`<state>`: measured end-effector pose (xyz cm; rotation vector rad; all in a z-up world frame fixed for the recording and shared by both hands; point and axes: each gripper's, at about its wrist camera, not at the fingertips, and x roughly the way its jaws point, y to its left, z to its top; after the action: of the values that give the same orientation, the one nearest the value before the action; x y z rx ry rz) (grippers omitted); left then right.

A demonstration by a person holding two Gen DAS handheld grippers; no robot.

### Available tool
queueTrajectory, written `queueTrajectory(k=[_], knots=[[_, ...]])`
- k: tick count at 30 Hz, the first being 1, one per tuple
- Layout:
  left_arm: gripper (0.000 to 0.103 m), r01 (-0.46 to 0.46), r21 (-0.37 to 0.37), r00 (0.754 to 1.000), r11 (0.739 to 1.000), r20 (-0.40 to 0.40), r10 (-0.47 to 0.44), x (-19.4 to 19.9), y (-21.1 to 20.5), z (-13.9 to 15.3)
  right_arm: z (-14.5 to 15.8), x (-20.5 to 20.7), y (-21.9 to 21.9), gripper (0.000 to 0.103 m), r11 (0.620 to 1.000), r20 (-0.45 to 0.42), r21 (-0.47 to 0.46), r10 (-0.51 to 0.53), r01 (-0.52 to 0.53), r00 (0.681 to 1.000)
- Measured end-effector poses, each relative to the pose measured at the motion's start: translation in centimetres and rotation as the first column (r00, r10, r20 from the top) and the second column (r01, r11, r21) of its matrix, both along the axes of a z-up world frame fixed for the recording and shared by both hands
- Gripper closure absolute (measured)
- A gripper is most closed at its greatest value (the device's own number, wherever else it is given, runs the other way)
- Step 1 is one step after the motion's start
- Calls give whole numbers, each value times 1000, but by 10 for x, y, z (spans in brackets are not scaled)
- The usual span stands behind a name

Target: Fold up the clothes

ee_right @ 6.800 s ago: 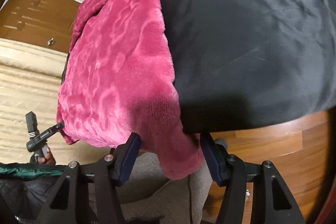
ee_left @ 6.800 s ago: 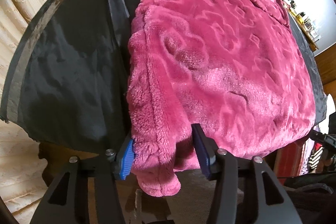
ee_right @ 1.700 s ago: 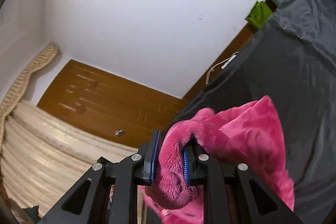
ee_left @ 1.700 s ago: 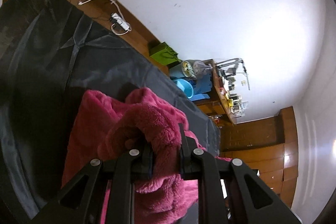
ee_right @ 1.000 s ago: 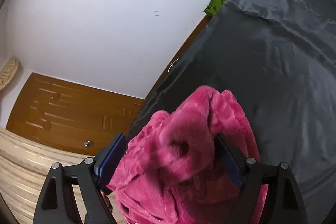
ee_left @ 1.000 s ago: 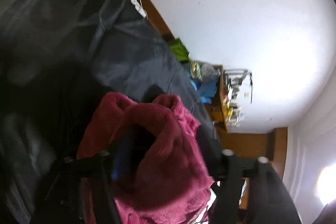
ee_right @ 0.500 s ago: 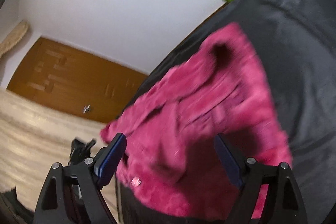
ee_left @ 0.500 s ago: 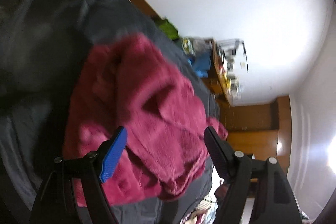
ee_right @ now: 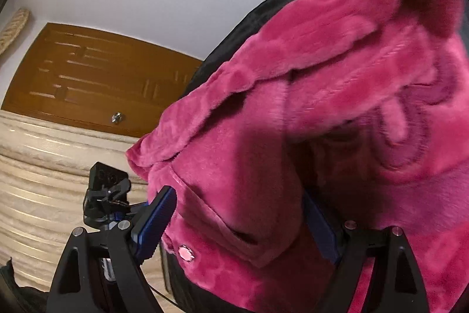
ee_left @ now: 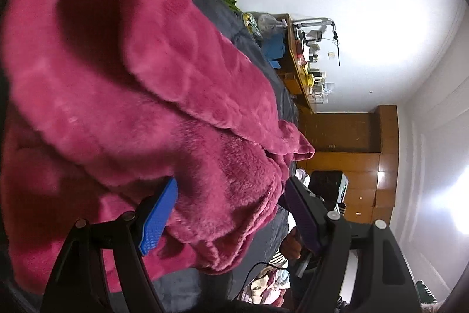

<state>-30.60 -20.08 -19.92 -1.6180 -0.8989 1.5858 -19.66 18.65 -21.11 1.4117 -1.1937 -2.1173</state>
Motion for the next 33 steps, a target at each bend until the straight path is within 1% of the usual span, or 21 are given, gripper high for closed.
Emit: queueTrajectory(k=[4, 7, 10, 13, 14, 15, 16, 17, 19, 22, 23, 24, 25, 26, 27, 28, 29, 30, 31, 32, 33], knots=[[24, -1, 18, 1000, 1000, -24, 1, -18, 11, 9, 15, -23, -2, 16, 1000, -49, 10, 27, -27, 998], [24, -4, 18, 998, 1000, -65, 6, -40, 22, 19, 25, -46, -2, 16, 999, -91, 42, 28, -24, 995], [24, -17, 5, 996, 1000, -93, 17, -61, 28, 24, 32, -66, -14, 16, 997, -123, 75, 13, -4, 992], [24, -5, -45, 991, 999, -131, -1, -73, 33, 20, 48, -78, -12, 16, 996, -188, 89, -14, 31, 982], [24, -5, -62, 991, 998, -133, -4, -75, 36, 16, 54, -83, -14, 16, 993, -212, 106, -22, 46, 977], [24, -9, -63, 991, 998, -130, 1, -75, 37, 13, 61, -86, -15, 16, 989, -231, 132, -28, 60, 972], [24, -25, -56, 992, 998, -128, 17, -75, 35, 9, 66, -88, -15, 16, 985, -244, 159, -31, 71, 969], [24, -59, -37, 990, 998, -134, 54, -75, 29, 8, 72, -89, -15, 16, 979, -256, 186, -33, 83, 966], [24, -110, -14, 982, 994, -155, 107, -73, 9, 9, 76, -88, -17, 16, 964, -263, 245, -36, 103, 964], [24, -159, -11, 969, 987, -191, 154, -76, -5, 9, 78, -86, -19, 16, 934, -267, 334, -39, 130, 963], [24, -173, -16, 965, 985, -204, 166, -77, -8, 10, 81, -85, -23, 16, 913, -273, 383, -33, 140, 962], [24, -187, -22, 960, 982, -217, 178, -77, -10, 11, 85, -84, -27, 16, 883, -281, 445, -21, 149, 960], [24, -204, -25, 952, 979, -237, 192, -78, -13, 13, 89, -82, -29, 16, 847, -292, 506, -10, 163, 956], [24, -224, -30, 941, 974, -265, 209, -79, -14, 17, 96, -78, -34, 16, 792, -309, 584, 11, 180, 951], [24, -244, -38, 929, 969, -294, 223, -81, -16, 22, 104, -75, -42, 16, 718, -328, 666, 38, 202, 944], [24, -261, -47, 917, 964, -324, 233, -82, -18, 27, 112, -72, -54, 16, 616, -353, 754, 87, 228, 932], [24, -276, -54, 906, 960, -348, 241, -85, -20, 31, 118, -68, -65, 16, 538, -369, 809, 146, 239, 918], [24, -288, -55, 897, 956, -365, 249, -87, -23, 35, 123, -65, -75, 16, 487, -376, 840, 200, 241, 905], [24, -296, -57, 892, 953, -374, 254, -87, -26, 37, 127, -63, -82, 16, 447, -375, 861, 238, 242, 896], [24, -304, -60, 888, 951, -381, 260, -88, -29, 40, 129, -60, -88, 16, 418, -369, 876, 261, 240, 892], [24, -311, -62, 883, 948, -387, 265, -89, -33, 42, 131, -58, -92, 16, 413, -363, 881, 273, 232, 891]])
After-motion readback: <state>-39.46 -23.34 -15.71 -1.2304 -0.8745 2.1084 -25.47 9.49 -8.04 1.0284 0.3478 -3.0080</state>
